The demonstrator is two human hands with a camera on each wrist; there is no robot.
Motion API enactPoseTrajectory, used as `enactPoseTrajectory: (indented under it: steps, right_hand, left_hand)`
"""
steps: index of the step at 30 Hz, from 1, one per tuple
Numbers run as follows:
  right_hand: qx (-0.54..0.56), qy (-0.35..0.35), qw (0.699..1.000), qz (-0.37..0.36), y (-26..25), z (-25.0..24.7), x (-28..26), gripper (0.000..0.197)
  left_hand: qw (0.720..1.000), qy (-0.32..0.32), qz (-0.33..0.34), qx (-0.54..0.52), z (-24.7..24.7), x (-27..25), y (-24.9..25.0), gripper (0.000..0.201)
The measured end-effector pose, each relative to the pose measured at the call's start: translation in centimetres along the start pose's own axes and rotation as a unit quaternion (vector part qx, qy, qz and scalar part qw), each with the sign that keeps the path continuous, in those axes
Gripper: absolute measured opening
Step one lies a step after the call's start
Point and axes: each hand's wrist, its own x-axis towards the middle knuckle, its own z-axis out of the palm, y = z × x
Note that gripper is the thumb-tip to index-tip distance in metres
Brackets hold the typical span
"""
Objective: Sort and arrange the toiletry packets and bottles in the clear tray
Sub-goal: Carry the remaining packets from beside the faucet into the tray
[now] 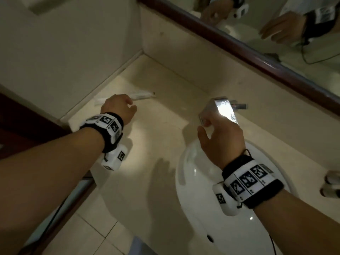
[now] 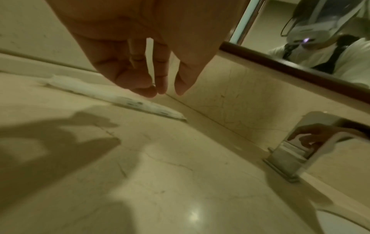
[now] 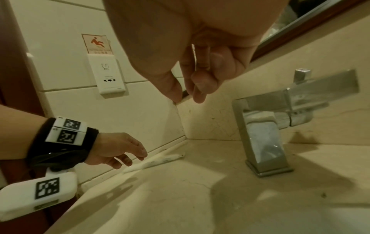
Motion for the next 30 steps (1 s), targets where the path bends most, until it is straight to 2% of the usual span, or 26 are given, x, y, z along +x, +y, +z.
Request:
enactPoseTrajectory:
  steps: [8,12,14,19,20,23,25,26,30]
  right_hand:
    - [-0.017,0.018,0.999,0.028,1.8,-0.5,0.9,0.015]
    - [0.002,0.04,0.998,0.048,2.3,-0.9,1.0,0.015]
    - [0.016,0.055,0.997,0.061,2.6,-1.0,1.1,0.014]
    - [0.019,0.077,0.995,0.066,3.2,-1.1,0.5,0.017]
    - [0.017,0.075,0.995,0.067,3.3,-1.2,0.3,0.019]
    - [0.012,0.066,0.995,0.068,3.8,-1.7,-0.3,0.023]
    - [0.013,0.063,0.995,0.07,4.3,-2.2,-0.8,0.023]
    - [0.013,0.061,0.995,0.073,4.5,-2.5,-1.1,0.023]
    - [0.01,0.04,0.994,0.098,5.8,-4.1,-2.1,0.021]
  left_hand:
    - [0.999,0.024,0.001,-0.049,3.5,3.6,1.2,0.048]
    - [1.0,-0.003,-0.016,0.015,4.3,4.4,1.2,0.054]
    - [0.998,-0.006,-0.03,0.057,4.2,4.6,1.2,0.047]
    - [0.99,-0.035,0.019,0.132,3.6,4.2,1.0,0.012]
    - [0.99,-0.036,0.019,0.134,3.6,3.9,1.1,0.014]
    - [0.991,-0.045,-0.018,0.128,3.3,2.7,2.0,0.056]
    - [0.992,-0.039,-0.011,0.123,3.2,1.9,3.0,0.07]
    - [0.992,-0.032,0.004,0.119,3.1,1.4,3.8,0.068]
    - [0.992,0.003,0.069,0.11,2.9,-0.5,7.6,0.034]
